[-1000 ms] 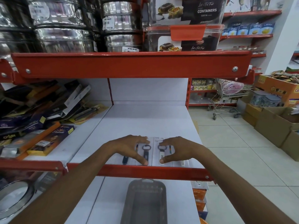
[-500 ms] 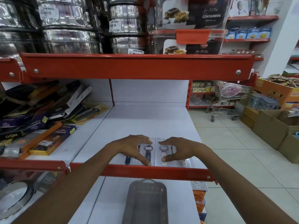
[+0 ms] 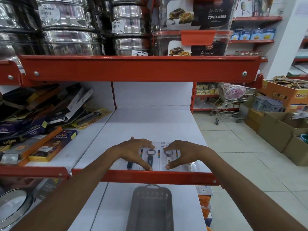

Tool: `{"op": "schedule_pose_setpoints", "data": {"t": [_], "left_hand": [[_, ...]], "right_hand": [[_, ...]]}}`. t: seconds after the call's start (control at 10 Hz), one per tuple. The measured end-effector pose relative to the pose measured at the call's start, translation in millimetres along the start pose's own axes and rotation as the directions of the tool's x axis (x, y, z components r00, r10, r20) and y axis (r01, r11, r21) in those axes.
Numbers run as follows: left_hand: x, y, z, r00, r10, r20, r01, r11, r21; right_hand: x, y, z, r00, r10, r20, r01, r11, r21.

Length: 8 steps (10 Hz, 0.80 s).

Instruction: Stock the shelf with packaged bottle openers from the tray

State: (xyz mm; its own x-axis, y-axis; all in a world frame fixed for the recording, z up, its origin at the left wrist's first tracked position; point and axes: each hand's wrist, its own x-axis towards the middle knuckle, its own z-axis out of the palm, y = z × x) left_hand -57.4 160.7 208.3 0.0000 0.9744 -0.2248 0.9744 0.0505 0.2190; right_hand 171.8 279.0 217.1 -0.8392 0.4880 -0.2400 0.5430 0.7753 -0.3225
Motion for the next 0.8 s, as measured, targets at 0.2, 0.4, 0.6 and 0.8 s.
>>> {"op": "schedule_pose_setpoints", "data": {"t": [0.2,0.4,0.6,0.8], "left_hand": [[-0.1,-0.2,0.8,1.000,-0.007,-0.011,0.007,1.000,0.009],[-2.6,-2.3,2.5,0.999,0.010,-0.036,-0.010,1.000,-0.005],[-5.3,-2.6,4.8,0.999,0.020,-0.032,-0.021,0.999,-0.044],[-28.7,-2.7,-2.4,0.984,-0.017,-0.176,0.016,1.000,-0.010]], "right_hand": [[2.9,0.3,0.0,1.000,0.004,0.003,-0.004,1.000,-0.013],[-0.6,-1.8,0.3,1.000,-0.001,-0.014,0.001,1.000,-0.011],[-1.0,-7.3,-1.5,1.000,-0.010,-0.017,0.009,1.000,-0.018],[-15.8,-24.0,-12.9,0.984,-0.092,-0.155,0.091,0.996,-0.017]]}}
